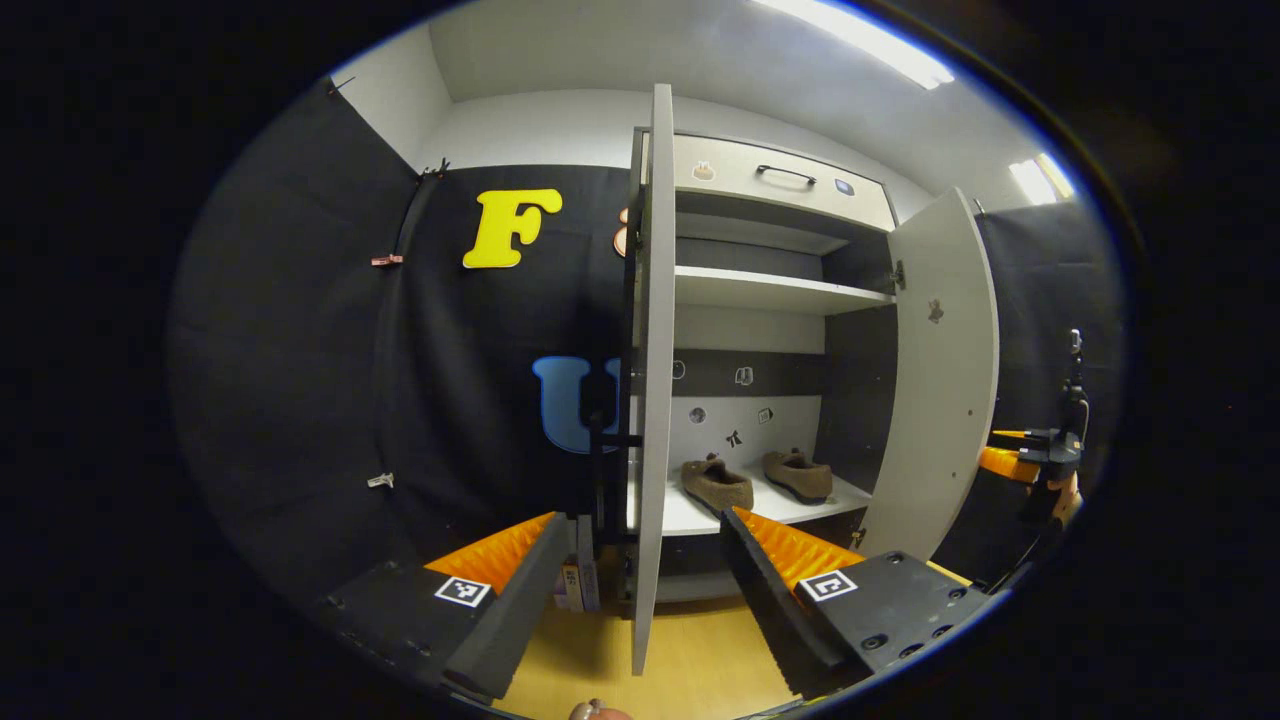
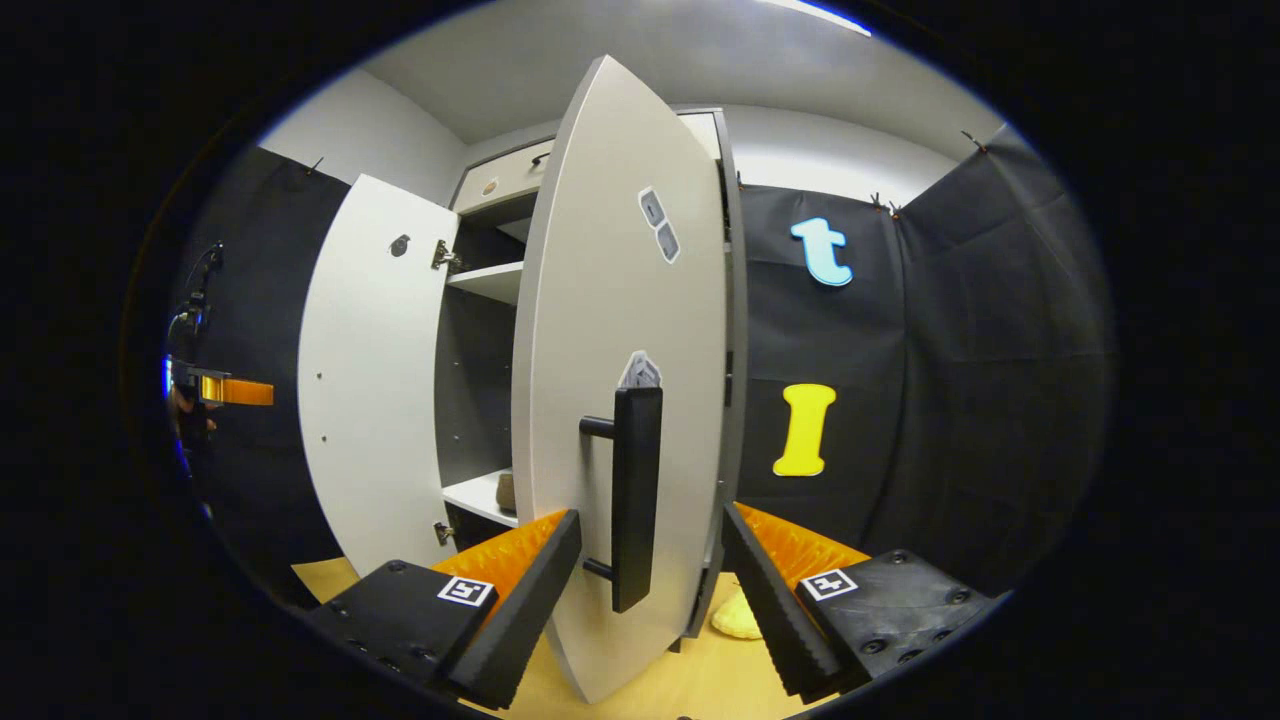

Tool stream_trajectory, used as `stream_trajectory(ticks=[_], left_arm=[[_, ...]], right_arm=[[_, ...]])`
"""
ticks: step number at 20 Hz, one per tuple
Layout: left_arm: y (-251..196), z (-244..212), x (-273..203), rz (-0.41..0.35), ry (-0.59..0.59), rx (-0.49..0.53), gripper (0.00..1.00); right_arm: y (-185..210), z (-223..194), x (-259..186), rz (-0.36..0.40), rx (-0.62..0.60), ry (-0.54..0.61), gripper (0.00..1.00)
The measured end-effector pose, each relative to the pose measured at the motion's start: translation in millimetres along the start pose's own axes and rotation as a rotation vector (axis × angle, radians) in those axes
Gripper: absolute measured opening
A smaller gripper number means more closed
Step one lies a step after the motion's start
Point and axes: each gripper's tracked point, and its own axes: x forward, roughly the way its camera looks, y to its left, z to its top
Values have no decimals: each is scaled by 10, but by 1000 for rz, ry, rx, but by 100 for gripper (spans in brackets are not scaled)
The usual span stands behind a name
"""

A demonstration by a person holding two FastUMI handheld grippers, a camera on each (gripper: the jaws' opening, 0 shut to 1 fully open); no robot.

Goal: Grab one shoe with the right hand and put it into the shoe cabinet, grab the other shoe with the left hand and put it into the shoe cabinet; then close the right door with the right hand and the left door with the left hand.

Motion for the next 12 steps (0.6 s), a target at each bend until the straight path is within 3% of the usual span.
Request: stream_trajectory(ticks=[7, 12], left_arm=[[242, -123, 0, 55, 15, -4, 96], [433, -217, 103, 98, 24, -16, 96]], right_arm=[[470, -46, 627, 93, 27, -6, 95], [852, -56, 1121, 131, -26, -23, 97]])
